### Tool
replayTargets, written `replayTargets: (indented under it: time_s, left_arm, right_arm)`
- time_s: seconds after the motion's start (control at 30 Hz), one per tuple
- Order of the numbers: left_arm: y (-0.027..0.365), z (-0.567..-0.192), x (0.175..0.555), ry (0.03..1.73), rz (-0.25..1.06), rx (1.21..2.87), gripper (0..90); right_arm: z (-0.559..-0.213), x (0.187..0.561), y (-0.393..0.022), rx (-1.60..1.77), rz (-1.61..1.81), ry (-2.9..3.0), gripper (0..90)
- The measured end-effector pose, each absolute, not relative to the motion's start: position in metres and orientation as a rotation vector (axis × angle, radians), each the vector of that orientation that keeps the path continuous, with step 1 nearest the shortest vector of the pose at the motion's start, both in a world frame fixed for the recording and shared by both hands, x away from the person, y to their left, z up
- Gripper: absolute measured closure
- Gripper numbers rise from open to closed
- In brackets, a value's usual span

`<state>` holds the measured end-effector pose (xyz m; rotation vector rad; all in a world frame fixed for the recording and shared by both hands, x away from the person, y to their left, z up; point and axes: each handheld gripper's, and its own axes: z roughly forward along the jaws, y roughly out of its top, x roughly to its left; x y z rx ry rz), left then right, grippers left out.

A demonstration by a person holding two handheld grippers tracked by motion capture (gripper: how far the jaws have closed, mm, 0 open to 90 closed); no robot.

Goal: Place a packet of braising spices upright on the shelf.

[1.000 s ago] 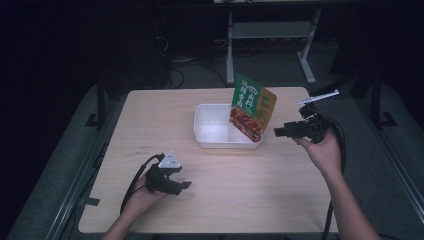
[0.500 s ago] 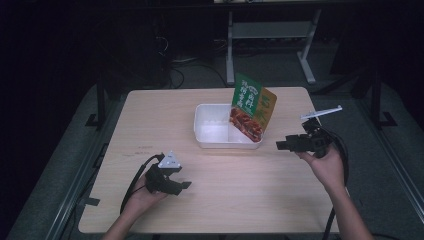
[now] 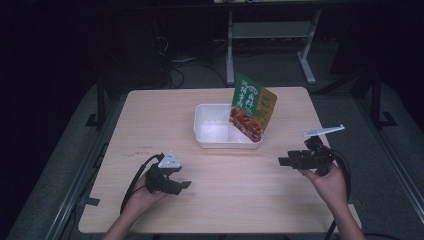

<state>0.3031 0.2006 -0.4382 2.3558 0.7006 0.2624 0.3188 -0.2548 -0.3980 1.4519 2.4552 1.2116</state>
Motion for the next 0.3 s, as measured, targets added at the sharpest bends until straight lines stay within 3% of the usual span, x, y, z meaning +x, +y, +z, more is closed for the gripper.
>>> replayTargets:
  time_s: [0.3]
  left_arm:
    - [0.201, -0.439, 0.303, 0.703, 0.262, 2.355, 32.8]
  right_arm:
    - [-0.427, 0.294, -0.258, 1.466, 1.207, 2.449, 41.2]
